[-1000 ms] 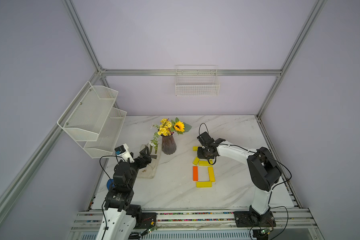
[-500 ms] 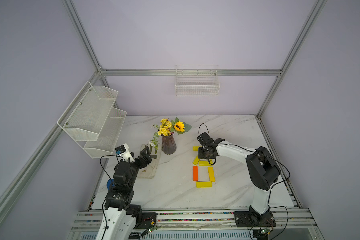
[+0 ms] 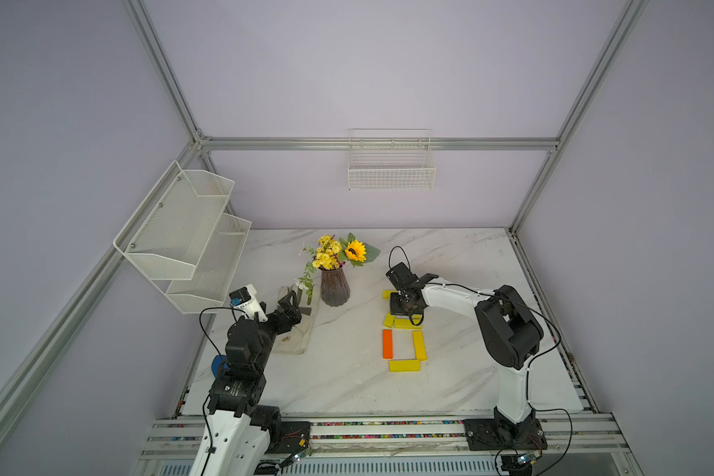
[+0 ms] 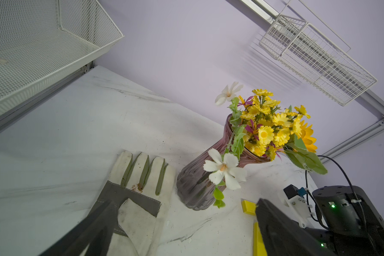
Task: Assemble the number 8 with building blocks
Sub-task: Adjust the building block at the center of the board.
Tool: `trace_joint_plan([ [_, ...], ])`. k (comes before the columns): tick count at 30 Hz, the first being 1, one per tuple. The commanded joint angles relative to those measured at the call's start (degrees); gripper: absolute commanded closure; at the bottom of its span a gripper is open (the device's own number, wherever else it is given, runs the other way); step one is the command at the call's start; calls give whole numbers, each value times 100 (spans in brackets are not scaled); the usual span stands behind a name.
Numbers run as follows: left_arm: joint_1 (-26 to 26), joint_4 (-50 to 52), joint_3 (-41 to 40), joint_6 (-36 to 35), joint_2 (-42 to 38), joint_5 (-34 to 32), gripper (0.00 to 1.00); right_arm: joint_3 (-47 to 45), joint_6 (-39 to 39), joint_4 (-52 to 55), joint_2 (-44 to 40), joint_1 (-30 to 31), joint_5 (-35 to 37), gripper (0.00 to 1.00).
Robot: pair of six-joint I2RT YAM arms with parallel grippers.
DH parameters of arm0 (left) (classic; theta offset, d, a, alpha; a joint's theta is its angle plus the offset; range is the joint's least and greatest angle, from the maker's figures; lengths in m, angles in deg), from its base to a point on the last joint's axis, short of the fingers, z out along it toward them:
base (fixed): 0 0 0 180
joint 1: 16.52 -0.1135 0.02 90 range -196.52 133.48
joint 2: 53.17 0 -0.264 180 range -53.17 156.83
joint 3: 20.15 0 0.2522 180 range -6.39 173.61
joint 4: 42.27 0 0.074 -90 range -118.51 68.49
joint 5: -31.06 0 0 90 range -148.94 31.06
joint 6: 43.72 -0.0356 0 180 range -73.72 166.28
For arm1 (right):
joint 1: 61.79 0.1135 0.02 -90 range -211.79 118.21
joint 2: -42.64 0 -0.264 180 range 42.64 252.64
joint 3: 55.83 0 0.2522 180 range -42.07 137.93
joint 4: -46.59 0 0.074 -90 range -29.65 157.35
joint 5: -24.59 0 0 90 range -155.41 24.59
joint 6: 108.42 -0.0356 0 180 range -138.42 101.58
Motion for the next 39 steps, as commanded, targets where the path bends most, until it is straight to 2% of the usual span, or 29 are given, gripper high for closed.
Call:
trace_joint_plan([
  [1, -11, -230, -16, 37, 18, 45, 0, 147, 100, -121, 148, -36, 40, 100],
  [12, -13, -223, -19, 28, 42, 45, 0, 241, 196, -243, 268, -38, -193, 100],
  [39, -11, -146, -10, 24, -63, 28, 0, 413, 249, -164, -15, -41, -118, 100],
])
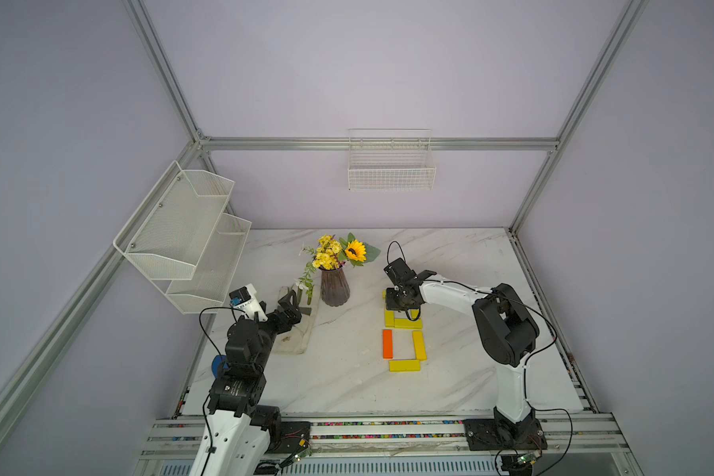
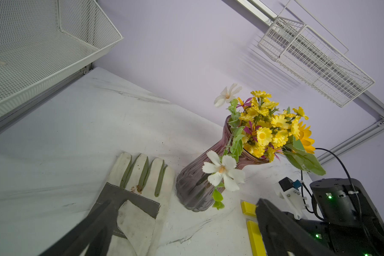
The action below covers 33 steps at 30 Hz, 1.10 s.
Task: Assemble the number 8 with building blocks
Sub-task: Adjust the building block at the center of the board.
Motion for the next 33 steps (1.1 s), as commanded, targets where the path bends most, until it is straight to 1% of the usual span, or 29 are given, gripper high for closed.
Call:
trace_joint_plan([
  [1, -12, -115, -14, 27, -50, 28, 0, 107, 51, -17, -214, -12, 123, 100],
  [5, -11, -125, -16, 37, -43, 37, 0, 309, 197, -61, -283, -37, 273, 100],
  [14, -14, -90, 16, 35, -68, 28, 0, 1140, 428, 77, 188, -279, 147, 100],
  [17, -12, -57, 40, 28, -65, 19, 0, 1113, 465, 151, 158, -293, 129, 100],
  [20, -19, -50, 47, 16, -60, -5, 0, 734, 474, 120, -100, -290, 69, 100],
  [23, -18, -69, 47, 22, -48, 10, 0, -55, 472, -149, -634, -224, -191, 100],
  [25, -14, -82, 43, 36, -24, 23, 0, -611, 492, -370, -1057, -50, -333, 100],
  [27, -14, -100, 47, 43, -7, 45, 0, -1090, 511, -394, -1476, 241, -299, 100],
  [31, -11, -82, 93, 38, -6, 89, 0, -1711, 386, -180, -2228, 997, -44, 100],
  [33, -13, -31, 114, 28, -35, 76, 0, -1985, 262, -90, -2549, 1349, -102, 100],
])
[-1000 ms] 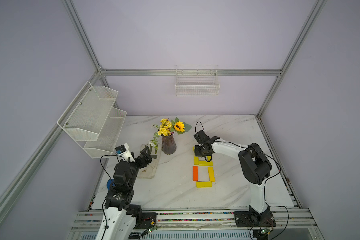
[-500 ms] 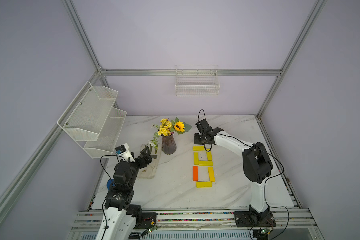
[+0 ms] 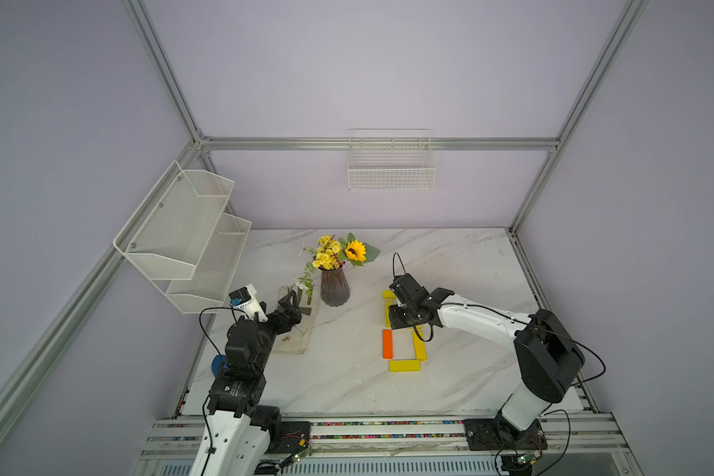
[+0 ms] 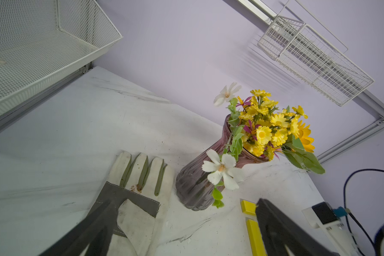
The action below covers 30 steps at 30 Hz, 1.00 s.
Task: Assemble the number 8 with building blocks
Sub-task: Adjust the building block at the center of the board.
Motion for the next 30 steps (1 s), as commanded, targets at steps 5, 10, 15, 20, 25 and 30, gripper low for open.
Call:
trace_joint_plan([
  [5, -13, 13, 119, 17, -118, 28, 0, -859, -590, 143, -1016, 917, -285, 100],
  [10, -12, 89, 161, -7, -155, 22, 0, -1272, -912, 331, -1410, 1362, -557, 100],
  [15, -16, 101, 165, 25, -155, 61, 0, -1652, -1252, 419, -1559, 1711, -724, 100],
  [20, -11, 86, 137, 50, -164, 70, 0, -1996, -1500, 317, -1634, 1763, -713, 100],
  [25, -11, 87, 122, 54, -164, 70, 0, -2174, -1646, 375, -1442, 1767, -376, 100],
  [30, -11, 26, 84, 64, -132, 78, 0, -2189, -1606, 281, -1160, 1751, -183, 100],
])
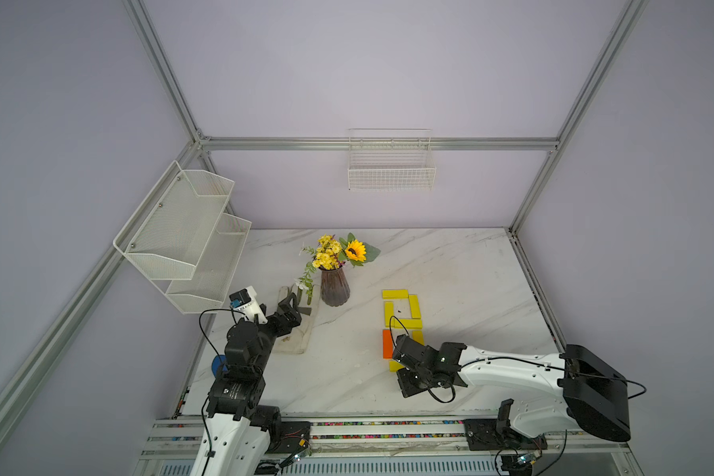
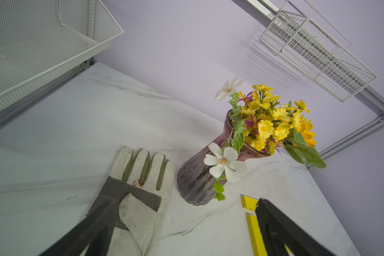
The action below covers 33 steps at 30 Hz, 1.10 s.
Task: Assemble the number 8 with building blocks
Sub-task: Adjust the building block at the center of the board.
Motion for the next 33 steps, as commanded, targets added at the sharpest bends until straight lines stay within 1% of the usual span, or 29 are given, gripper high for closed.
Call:
trace_joint_plan([
  [1, -11, -197, 84, 75, -1, 70, 0, -28, -71, -35, 200, 1, 299, 100],
  [5, -11, -213, 81, 72, 25, 89, 0, -4, -63, -41, 309, -92, 467, 100],
  [13, -14, -232, 56, 85, 35, 94, 0, -42, -15, -134, 150, -422, 692, 100],
  [17, -13, -251, 40, 90, 35, 98, 0, -51, 94, -276, 116, -527, 573, 100],
  [26, -12, -261, 33, 97, 44, 98, 0, 1, 220, -404, 175, -535, 326, 100],
  [29, -11, -271, 36, 92, 43, 98, 0, 10, 334, -385, -1, -536, 240, 100],
  [33, -11, -275, 36, 85, 61, 84, 0, 161, 595, -207, -413, -486, -98, 100],
])
